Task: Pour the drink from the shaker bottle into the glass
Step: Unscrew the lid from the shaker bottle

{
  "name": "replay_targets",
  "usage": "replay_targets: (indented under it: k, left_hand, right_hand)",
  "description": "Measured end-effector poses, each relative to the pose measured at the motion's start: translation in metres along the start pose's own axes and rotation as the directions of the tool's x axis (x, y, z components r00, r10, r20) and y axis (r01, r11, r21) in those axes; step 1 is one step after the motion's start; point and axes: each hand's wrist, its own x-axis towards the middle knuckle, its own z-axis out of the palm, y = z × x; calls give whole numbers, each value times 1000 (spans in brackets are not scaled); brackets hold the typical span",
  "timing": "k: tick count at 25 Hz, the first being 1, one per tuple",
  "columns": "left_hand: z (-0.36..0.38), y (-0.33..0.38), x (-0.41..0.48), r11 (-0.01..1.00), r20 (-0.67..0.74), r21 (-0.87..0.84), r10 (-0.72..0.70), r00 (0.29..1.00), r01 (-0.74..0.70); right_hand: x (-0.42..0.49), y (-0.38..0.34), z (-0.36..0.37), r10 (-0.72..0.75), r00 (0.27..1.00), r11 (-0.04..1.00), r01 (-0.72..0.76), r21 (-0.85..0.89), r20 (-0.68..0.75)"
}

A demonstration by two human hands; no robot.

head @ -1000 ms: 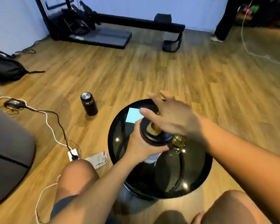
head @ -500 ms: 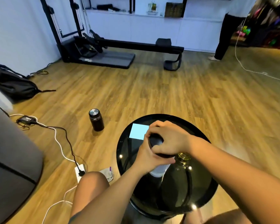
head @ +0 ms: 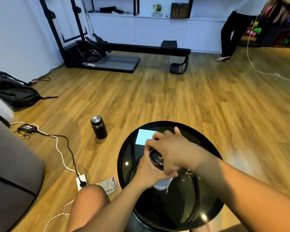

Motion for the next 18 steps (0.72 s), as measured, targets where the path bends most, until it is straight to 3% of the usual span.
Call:
replay_targets:
  k: [2, 4, 6, 8, 9, 14, 18]
  left_hand:
    - [1, 7, 0, 997, -12, 73, 13, 1000, -12]
    - [0, 7, 0, 1000, 12, 29, 4, 1000, -5]
    - [-3, 7, -3, 1000, 17, -6, -14, 1000, 14]
    - [-6, 7, -7, 998, 3, -40, -50, 999, 50]
    - [-5, 9, -7, 997, 4, -52, -53, 999, 53]
    - [-7, 9, -7, 1000, 16, -20, -23, 1000, 23]
    - [-7, 7, -5, 999, 96, 52, -13, 995, 8]
  right_hand:
    - [0, -5, -1, -79, 994, 992, 86, -91, 75]
    - [1, -2, -4, -76, 996, 997, 76, 3, 46]
    - [0, 2, -11, 129, 990, 988, -124, 88, -60]
    - [1, 0, -14, 395, 918, 917, -393, 68, -26]
    - [1, -4, -10, 440, 898, 896, -440, 51, 16]
    - [-3, 1, -24, 166, 979, 976, -180, 125, 116]
    - [-2, -22, -20, -68, 987, 997, 64, 34, 144]
